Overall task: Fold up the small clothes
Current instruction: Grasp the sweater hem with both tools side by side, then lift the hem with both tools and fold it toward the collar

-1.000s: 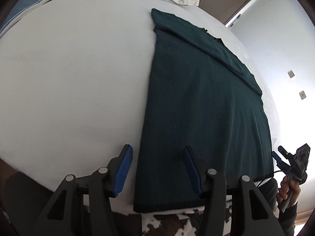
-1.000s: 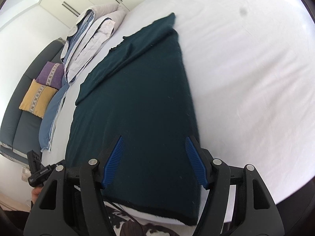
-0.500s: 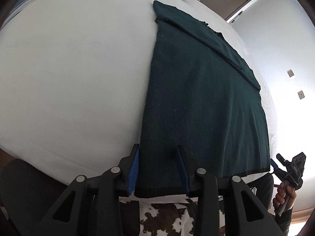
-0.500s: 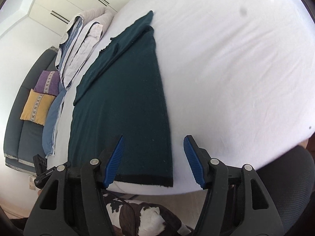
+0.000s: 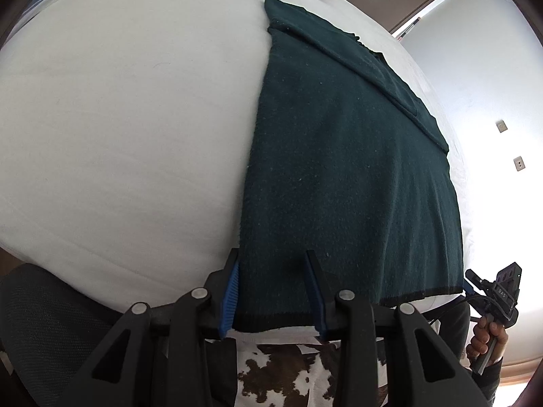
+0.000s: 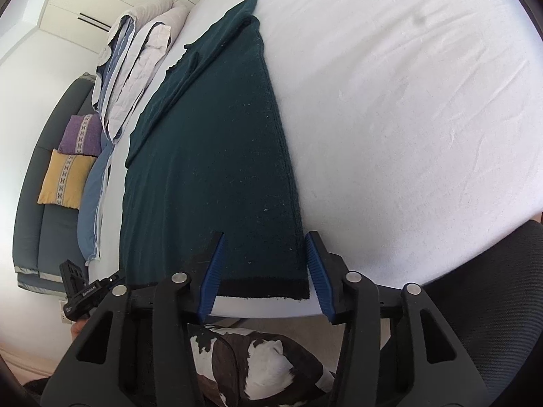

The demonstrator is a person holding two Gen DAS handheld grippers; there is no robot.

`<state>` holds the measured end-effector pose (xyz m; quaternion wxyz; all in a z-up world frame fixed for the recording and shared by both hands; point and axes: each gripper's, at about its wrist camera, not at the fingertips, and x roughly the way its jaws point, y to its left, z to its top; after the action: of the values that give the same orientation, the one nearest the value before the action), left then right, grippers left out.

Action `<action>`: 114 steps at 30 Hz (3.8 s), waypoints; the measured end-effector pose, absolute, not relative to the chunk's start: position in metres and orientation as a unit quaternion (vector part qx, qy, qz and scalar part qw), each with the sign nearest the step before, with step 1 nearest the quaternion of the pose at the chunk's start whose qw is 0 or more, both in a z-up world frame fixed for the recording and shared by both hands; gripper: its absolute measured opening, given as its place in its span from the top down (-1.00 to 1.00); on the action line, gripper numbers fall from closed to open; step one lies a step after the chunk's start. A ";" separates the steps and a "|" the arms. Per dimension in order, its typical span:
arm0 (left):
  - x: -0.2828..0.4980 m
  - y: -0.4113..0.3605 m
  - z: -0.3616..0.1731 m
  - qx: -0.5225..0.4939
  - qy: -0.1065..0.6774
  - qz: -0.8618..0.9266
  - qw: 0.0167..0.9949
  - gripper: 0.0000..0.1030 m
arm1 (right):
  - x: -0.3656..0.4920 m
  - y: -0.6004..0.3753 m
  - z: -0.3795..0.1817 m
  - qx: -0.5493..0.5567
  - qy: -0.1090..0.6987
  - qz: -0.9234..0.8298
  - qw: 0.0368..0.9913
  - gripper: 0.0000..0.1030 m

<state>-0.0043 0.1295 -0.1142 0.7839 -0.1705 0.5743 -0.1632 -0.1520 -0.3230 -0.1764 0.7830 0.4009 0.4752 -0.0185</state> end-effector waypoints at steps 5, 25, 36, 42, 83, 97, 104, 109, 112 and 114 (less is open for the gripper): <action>-0.008 0.139 -0.117 -0.174 0.577 -0.161 0.781 0.70 | -0.151 -0.328 -0.179 0.423 0.474 -0.012 0.772 0.35; -0.013 0.168 -0.128 -0.272 0.587 -0.179 0.741 0.72 | -0.151 -0.327 -0.186 0.452 0.469 0.012 0.758 0.39; -0.019 0.154 -0.118 -0.223 0.577 -0.173 0.766 0.87 | -0.155 -0.325 -0.187 0.429 0.476 -0.001 0.768 0.88; -0.024 0.156 -0.107 -0.225 0.560 -0.177 0.777 0.87 | -0.159 -0.330 -0.171 0.429 0.449 -0.001 0.784 0.89; 0.115 0.185 -0.011 -0.472 0.386 -0.264 0.748 0.88 | 0.000 -0.400 -0.003 0.449 0.287 0.041 0.845 0.89; 0.248 0.148 -0.026 -0.450 0.395 -0.242 0.764 0.87 | 0.189 -0.443 -0.031 0.427 0.305 -0.013 0.851 0.89; 0.309 0.136 -0.050 -0.447 0.409 -0.218 0.765 0.87 | 0.266 -0.456 -0.072 0.427 0.322 -0.045 0.844 0.89; 0.351 0.121 -0.071 -0.426 0.434 -0.196 0.769 0.87 | 0.315 -0.472 -0.103 0.426 0.339 -0.072 0.836 0.89; 0.375 0.113 -0.091 -0.422 0.451 -0.174 0.767 0.86 | 0.344 -0.480 -0.128 0.429 0.357 -0.083 0.826 0.87; 0.391 0.106 -0.104 -0.417 0.468 -0.162 0.762 0.84 | 0.357 -0.483 -0.140 0.417 0.361 -0.104 0.827 0.74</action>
<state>0.3907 0.1062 -0.1045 0.7624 -0.4171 0.4675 -0.1616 0.3566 -0.4834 -0.1396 0.8275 0.4171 0.3613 -0.1038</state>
